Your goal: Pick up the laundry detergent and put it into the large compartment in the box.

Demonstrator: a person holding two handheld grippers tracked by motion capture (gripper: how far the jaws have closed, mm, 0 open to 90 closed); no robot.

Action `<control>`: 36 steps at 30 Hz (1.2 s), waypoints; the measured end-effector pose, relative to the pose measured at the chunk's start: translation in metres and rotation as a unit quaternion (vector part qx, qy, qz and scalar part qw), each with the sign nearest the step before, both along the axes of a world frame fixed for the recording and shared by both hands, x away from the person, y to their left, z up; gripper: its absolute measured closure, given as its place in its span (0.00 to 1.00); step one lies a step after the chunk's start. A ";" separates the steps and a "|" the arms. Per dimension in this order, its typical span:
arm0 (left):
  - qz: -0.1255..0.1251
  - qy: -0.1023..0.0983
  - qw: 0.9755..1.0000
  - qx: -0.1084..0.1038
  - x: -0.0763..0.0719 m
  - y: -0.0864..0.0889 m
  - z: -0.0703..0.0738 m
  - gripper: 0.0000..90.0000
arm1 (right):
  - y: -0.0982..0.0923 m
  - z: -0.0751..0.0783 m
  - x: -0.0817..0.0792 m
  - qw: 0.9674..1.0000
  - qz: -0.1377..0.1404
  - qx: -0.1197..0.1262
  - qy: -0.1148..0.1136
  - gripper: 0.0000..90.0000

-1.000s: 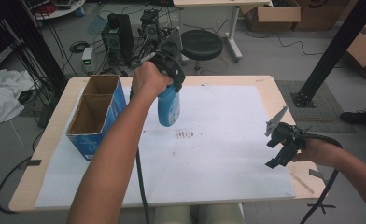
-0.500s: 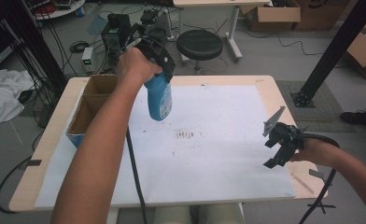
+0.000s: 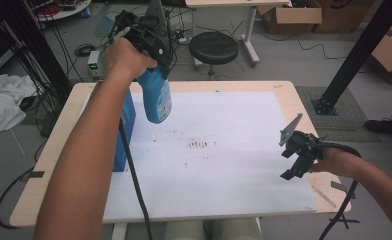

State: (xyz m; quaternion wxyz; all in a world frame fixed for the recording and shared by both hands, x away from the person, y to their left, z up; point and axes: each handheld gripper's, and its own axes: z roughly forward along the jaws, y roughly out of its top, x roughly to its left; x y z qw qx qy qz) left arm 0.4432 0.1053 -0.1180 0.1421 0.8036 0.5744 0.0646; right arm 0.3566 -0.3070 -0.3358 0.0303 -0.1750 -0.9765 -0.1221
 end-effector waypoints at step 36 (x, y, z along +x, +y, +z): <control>0.123 -0.031 0.992 0.028 -0.036 0.109 0.027 0.42 | 0.018 -0.002 0.004 1.000 0.015 -0.003 0.002 0.19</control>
